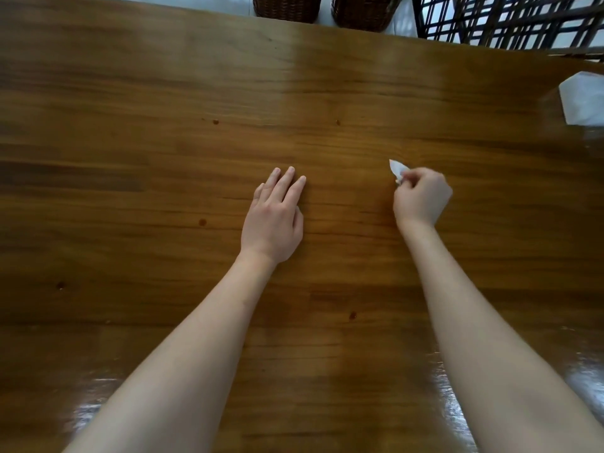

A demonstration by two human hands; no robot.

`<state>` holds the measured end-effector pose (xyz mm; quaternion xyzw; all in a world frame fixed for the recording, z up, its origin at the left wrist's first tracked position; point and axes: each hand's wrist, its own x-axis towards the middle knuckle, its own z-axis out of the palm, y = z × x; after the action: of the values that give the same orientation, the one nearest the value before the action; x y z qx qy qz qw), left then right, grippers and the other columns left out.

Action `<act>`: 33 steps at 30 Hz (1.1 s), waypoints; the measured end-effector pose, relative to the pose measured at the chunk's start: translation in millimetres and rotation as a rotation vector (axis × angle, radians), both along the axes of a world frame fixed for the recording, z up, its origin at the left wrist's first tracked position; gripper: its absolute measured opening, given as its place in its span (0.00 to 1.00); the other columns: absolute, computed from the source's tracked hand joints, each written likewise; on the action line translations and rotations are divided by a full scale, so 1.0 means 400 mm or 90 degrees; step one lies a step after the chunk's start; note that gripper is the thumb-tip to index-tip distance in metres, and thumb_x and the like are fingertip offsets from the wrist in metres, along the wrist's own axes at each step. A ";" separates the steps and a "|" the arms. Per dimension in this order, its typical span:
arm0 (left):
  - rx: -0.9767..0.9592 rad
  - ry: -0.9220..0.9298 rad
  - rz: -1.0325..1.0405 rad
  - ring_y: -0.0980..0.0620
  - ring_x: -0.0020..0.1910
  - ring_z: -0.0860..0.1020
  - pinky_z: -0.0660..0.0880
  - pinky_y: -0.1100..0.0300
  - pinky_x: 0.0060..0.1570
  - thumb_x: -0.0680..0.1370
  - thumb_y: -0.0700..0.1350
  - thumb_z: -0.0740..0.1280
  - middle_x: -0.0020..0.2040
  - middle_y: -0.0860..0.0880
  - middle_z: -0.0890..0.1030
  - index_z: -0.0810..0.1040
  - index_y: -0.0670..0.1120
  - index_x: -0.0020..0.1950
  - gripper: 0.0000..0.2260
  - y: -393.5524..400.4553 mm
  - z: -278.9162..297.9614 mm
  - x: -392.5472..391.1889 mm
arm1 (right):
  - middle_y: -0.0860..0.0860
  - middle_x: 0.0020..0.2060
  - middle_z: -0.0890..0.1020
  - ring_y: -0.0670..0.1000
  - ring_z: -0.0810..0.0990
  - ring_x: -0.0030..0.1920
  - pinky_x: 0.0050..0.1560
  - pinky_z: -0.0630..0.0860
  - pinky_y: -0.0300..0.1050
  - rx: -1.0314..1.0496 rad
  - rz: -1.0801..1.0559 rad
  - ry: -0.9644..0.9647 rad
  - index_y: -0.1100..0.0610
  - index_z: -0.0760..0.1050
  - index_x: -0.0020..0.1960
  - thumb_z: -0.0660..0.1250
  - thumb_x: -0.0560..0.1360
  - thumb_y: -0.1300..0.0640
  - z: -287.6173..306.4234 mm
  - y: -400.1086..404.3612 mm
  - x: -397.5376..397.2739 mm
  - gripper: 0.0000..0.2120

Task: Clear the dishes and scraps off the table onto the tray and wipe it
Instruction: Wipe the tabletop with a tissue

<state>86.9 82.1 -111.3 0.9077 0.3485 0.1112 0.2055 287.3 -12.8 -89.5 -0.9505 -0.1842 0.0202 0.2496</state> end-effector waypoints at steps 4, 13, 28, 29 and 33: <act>-0.005 0.005 -0.003 0.45 0.74 0.57 0.53 0.52 0.71 0.79 0.43 0.58 0.73 0.45 0.65 0.65 0.46 0.73 0.21 0.001 0.000 0.000 | 0.58 0.43 0.81 0.55 0.78 0.45 0.46 0.70 0.41 0.010 0.140 -0.008 0.62 0.81 0.48 0.63 0.74 0.67 -0.001 0.013 -0.106 0.09; -0.008 0.010 -0.002 0.46 0.74 0.57 0.52 0.53 0.71 0.79 0.44 0.58 0.73 0.46 0.65 0.64 0.47 0.73 0.21 0.000 -0.004 0.002 | 0.58 0.43 0.82 0.55 0.80 0.43 0.45 0.74 0.43 0.006 0.079 -0.006 0.63 0.82 0.49 0.64 0.73 0.68 0.014 -0.093 -0.061 0.09; 0.003 0.022 0.006 0.45 0.74 0.57 0.52 0.53 0.70 0.79 0.43 0.59 0.73 0.46 0.65 0.64 0.47 0.73 0.21 0.000 -0.003 0.002 | 0.53 0.48 0.79 0.51 0.74 0.53 0.44 0.67 0.29 0.038 0.197 0.042 0.58 0.82 0.40 0.67 0.70 0.68 0.052 -0.183 -0.213 0.08; 0.002 0.021 0.005 0.46 0.74 0.57 0.52 0.53 0.70 0.79 0.43 0.59 0.73 0.46 0.65 0.64 0.47 0.73 0.21 0.000 -0.003 0.002 | 0.53 0.47 0.79 0.51 0.74 0.53 0.43 0.65 0.28 0.033 0.185 0.032 0.58 0.81 0.41 0.67 0.70 0.65 0.054 -0.173 -0.217 0.05; 0.002 0.020 0.004 0.46 0.74 0.57 0.52 0.53 0.70 0.79 0.43 0.58 0.73 0.46 0.65 0.64 0.47 0.73 0.21 0.002 -0.003 0.003 | 0.52 0.52 0.77 0.52 0.72 0.55 0.43 0.66 0.34 -0.076 0.120 0.035 0.58 0.79 0.55 0.72 0.70 0.52 0.036 -0.167 -0.242 0.16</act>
<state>88.0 82.8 -112.5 0.9085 0.3547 0.0980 0.1979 190.4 -79.7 -75.3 -0.9412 -0.2641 0.0808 0.1948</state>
